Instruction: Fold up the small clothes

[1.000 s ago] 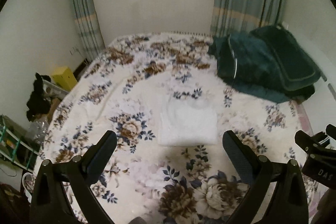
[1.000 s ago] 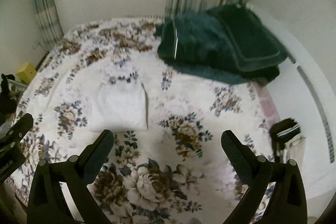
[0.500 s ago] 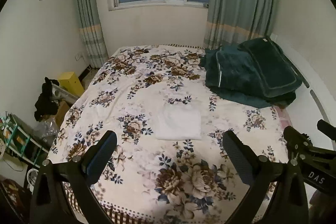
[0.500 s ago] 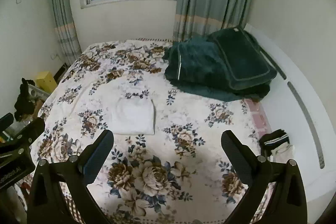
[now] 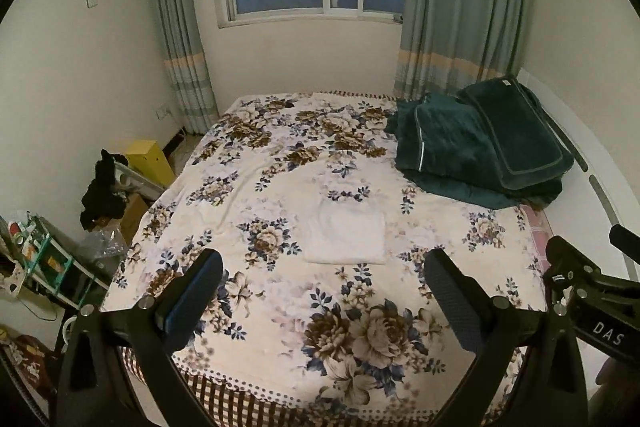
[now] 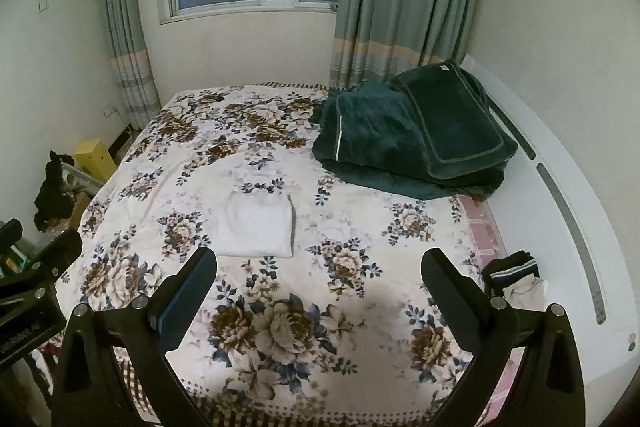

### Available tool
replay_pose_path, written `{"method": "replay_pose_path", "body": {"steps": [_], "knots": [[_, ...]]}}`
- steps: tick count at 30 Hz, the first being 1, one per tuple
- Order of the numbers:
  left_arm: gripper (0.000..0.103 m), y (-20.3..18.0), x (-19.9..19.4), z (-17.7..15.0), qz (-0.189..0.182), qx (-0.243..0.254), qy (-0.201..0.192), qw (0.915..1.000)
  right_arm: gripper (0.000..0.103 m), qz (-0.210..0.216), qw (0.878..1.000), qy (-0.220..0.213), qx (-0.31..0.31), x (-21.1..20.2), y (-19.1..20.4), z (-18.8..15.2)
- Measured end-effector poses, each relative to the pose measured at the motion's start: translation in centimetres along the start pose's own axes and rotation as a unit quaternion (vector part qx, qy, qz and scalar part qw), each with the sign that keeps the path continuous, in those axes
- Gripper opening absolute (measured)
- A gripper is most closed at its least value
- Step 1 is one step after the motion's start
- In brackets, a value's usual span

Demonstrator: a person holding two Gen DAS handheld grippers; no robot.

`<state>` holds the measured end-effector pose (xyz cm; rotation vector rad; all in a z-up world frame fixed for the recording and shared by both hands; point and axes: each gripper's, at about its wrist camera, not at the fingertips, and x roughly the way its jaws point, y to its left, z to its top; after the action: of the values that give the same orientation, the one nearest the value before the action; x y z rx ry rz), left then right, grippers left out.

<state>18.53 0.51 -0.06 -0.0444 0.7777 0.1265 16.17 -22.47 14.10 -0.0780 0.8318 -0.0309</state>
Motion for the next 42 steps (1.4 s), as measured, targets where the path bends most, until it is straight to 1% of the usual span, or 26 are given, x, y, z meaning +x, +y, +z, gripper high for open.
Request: {"method": "replay_pose_path", "body": {"steps": [5,15,24,42], "knots": [[0.103,-0.1,-0.5,-0.1,0.001,-0.001,-0.001,1.0,0.103,0.013,1.0,0.004,-0.007,-0.1,-0.4,0.5],[0.103,0.0,-1.4,-0.1,0.005,-0.005,0.001,1.0,0.103,0.014,1.0,0.007,-0.014,0.4,-0.3,1.2],[0.103,-0.3,-1.2,0.1,0.015,-0.003,0.0,0.9999,0.103,0.023,1.0,0.01,-0.017,0.9,0.0,1.5],[0.103,-0.3,-1.2,0.9,0.014,-0.003,-0.003,0.9999,0.103,0.03,0.999,0.01,-0.018,1.3,0.3,1.9]]}}
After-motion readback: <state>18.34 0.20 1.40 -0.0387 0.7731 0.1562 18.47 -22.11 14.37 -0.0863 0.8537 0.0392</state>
